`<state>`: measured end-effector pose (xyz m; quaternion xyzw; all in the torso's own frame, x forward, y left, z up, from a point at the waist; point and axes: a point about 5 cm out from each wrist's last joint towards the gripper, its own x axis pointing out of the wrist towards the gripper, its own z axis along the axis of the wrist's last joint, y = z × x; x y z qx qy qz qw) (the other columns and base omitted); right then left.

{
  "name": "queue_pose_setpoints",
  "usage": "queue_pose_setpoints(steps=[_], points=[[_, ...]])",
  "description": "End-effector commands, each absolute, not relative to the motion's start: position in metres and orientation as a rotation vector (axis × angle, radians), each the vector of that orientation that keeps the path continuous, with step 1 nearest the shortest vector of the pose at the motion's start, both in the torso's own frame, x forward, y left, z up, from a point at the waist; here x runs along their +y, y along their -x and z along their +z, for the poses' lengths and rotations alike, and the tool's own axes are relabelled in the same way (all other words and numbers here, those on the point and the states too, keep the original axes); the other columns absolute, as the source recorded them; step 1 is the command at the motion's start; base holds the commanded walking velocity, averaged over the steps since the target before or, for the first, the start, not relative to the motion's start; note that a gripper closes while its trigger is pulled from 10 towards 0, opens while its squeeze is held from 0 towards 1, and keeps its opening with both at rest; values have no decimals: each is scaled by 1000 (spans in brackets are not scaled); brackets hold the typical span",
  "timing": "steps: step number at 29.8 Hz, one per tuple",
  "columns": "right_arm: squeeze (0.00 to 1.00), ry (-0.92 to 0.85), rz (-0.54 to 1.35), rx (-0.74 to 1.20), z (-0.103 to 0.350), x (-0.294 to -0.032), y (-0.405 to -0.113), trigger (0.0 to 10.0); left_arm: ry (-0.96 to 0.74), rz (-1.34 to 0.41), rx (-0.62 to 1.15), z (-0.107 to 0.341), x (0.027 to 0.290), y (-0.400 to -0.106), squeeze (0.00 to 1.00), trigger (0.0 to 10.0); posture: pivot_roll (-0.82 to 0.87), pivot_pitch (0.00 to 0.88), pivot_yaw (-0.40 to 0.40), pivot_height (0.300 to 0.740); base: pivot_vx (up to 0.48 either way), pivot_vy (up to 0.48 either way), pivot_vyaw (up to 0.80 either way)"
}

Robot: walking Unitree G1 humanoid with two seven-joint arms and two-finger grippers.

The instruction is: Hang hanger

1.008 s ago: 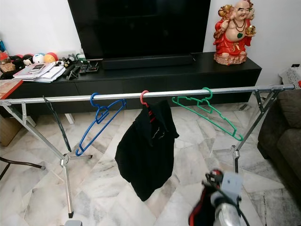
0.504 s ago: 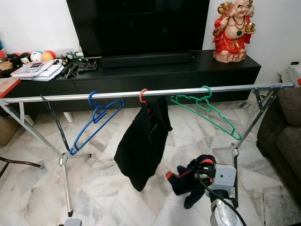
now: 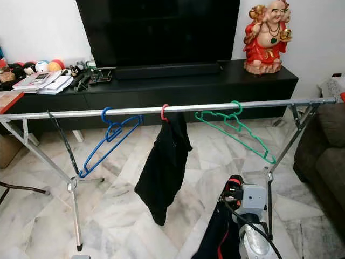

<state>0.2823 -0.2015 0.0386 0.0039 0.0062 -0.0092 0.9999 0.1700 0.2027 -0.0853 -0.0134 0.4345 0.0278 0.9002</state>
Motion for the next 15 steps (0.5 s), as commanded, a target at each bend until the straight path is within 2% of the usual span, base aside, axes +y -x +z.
queue_pose_setpoints(steps=[1,15], points=[[0,-6,-5,-23,47,-198,-288,10000,36,69,914,-86,205,-169,0,10000,12,28,62,740,281,0,0],[0,24,17,-25,47,-195,-288,10000,33,77,911,-84,212,-172,0,10000,14,31,60,740,289,0,29]])
